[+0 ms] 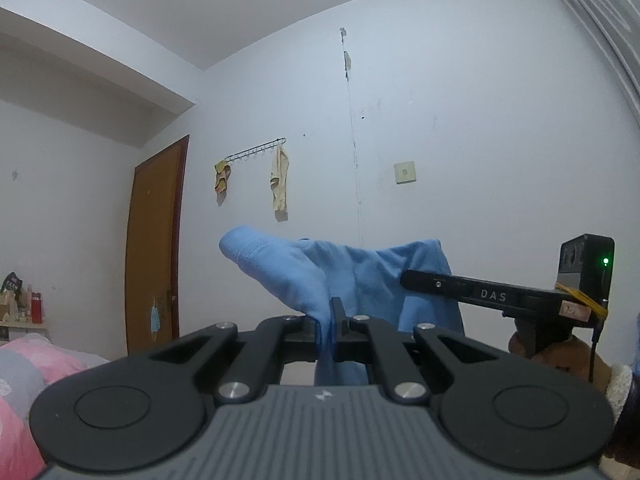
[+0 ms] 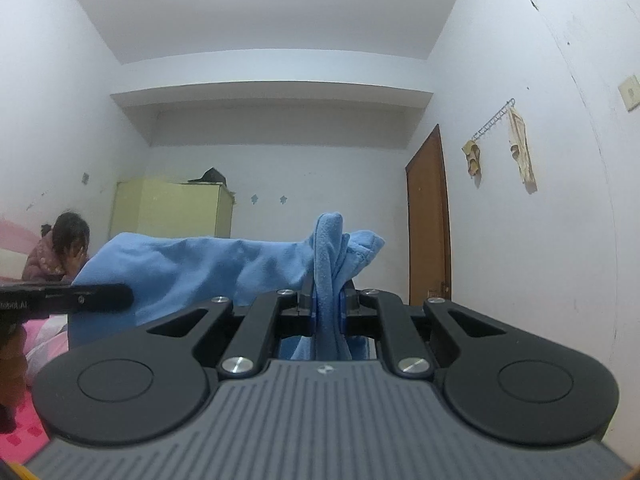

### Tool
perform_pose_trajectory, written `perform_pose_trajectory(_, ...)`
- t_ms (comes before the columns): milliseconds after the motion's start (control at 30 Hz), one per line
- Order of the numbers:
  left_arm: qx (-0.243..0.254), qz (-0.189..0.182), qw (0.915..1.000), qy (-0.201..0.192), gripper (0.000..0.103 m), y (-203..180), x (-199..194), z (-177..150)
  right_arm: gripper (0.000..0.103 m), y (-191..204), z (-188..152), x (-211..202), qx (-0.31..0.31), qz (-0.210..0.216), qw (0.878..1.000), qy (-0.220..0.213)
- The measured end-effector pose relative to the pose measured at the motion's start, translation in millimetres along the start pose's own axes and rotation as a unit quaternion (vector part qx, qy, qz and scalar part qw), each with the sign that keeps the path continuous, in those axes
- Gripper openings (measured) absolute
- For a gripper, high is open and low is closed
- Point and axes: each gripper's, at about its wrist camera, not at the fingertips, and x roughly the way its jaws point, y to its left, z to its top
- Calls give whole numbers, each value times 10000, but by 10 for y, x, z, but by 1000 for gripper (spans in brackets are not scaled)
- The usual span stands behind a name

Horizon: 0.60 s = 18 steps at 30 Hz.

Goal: Fold clothes
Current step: 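Carry the lifted blue shirt with both grippers toward the clothes stack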

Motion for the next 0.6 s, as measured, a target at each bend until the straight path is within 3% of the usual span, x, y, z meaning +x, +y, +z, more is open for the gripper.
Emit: perform_pose_trajectory(600, -309, 327, 9978, 483, 5, 707, 490, -612, 8, -216, -543, 712, 199, 48, 9985, 508)
